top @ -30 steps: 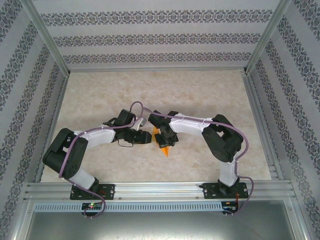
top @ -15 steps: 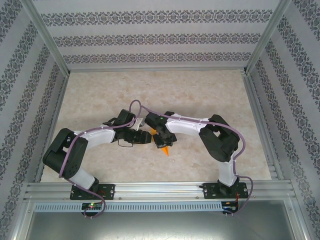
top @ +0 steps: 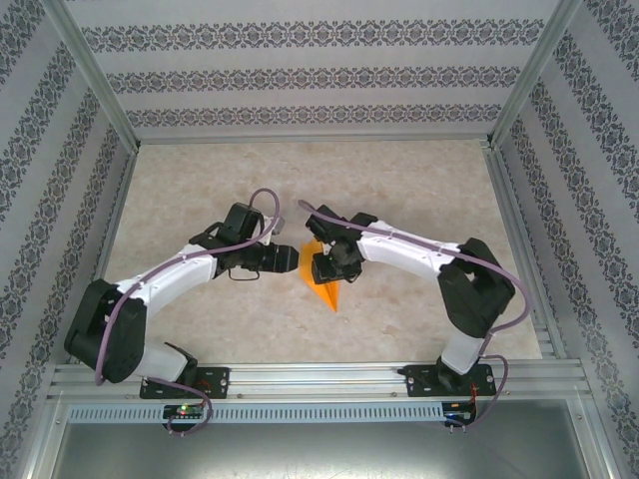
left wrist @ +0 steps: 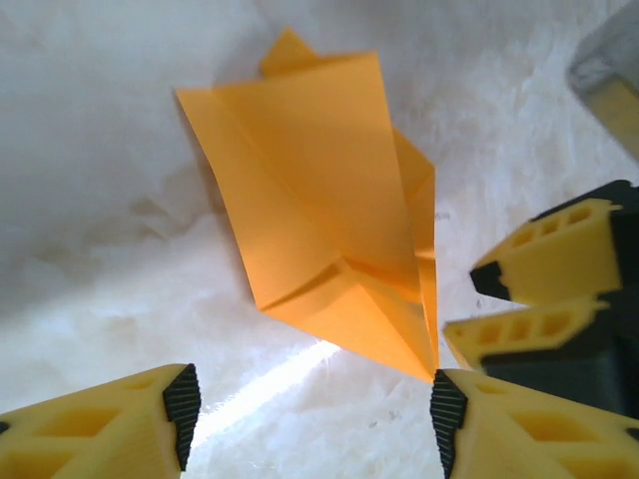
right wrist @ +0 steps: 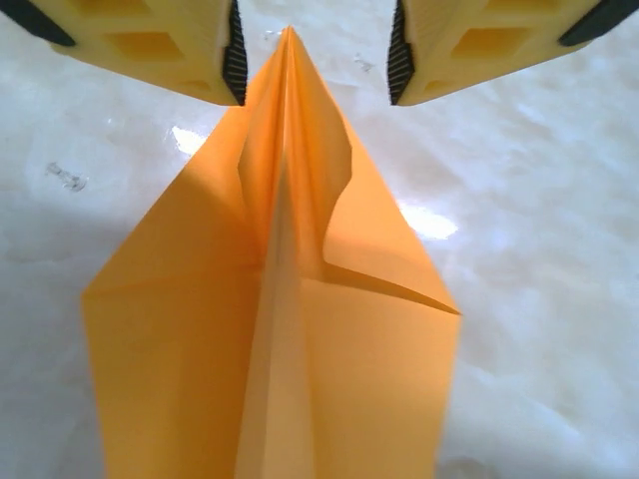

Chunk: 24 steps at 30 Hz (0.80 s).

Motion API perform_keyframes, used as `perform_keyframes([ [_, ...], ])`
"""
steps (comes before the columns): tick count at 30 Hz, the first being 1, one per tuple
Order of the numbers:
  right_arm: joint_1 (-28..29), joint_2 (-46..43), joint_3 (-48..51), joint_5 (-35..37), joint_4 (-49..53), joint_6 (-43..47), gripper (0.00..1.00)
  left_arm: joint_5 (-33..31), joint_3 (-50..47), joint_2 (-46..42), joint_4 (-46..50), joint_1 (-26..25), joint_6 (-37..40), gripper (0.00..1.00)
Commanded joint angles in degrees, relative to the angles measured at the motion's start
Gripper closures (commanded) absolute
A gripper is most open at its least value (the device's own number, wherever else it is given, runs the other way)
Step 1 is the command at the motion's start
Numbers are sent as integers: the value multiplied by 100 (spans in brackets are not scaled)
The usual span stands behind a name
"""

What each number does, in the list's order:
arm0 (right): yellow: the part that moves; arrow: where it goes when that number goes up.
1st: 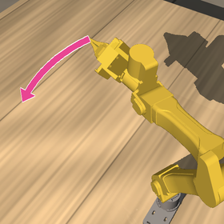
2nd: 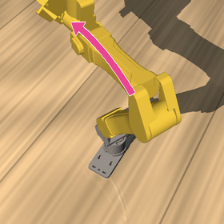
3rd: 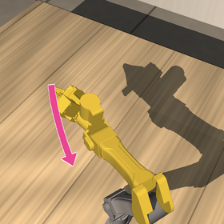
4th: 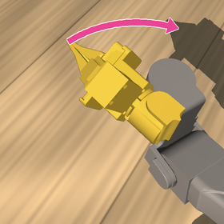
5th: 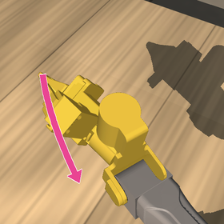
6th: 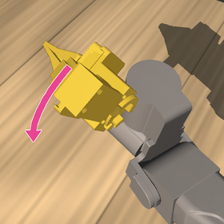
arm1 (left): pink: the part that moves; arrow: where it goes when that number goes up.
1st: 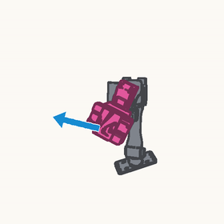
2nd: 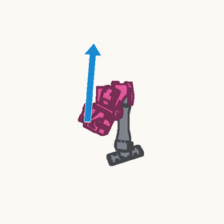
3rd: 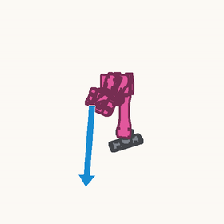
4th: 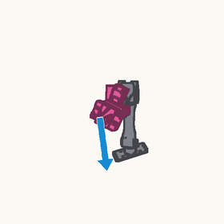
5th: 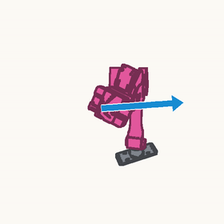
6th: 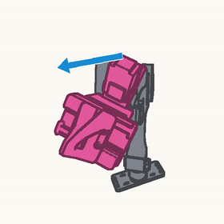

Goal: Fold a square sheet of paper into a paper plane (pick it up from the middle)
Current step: Reset both arms

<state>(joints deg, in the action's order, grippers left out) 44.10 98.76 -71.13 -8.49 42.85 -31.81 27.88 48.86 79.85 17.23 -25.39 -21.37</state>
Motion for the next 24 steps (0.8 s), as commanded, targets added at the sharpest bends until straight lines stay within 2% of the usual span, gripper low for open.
perform_keyframes([
  [1, -304, -429, 176, -353, -49, 358, 53, -758, 280, -174, 582, 168, 432, 30],
  [6, -901, -1031, 563, -261, -645, 1081, 44, -1887, 209, -316, 64, 269, 727, 10],
  [9, -1227, -1549, 991, 148, -1339, 1484, 36, -2431, 79, -445, -434, 364, 968, 0],
  [11, -1559, -1926, 1401, 222, -1975, 1676, 28, -2862, 75, -396, -563, 502, 1206, 0],
  [14, -2133, -2344, 1968, 336, -2776, 1869, 21, -3566, -67, -269, -811, 846, 1469, 0],
  [16, -2552, -2555, 2295, 360, -3248, 1957, 18, -3788, -319, -233, -1188, 1144, 1539, 0],
  [19, -3031, -2840, 2798, 768, -3915, 2257, 16, -3836, -701, -112, -1828, 1575, 1633, 0],
  [21, -3187, -2948, 3092, 1369, -4349, 2486, 5, -3851, -850, -92, -2131, 1730, 1741, 0],
  [24, -3504, -3010, 3578, 1693, -5186, 2721, 2, -3863, -1101, 11, -2641, 1938, 1760, 0],
])
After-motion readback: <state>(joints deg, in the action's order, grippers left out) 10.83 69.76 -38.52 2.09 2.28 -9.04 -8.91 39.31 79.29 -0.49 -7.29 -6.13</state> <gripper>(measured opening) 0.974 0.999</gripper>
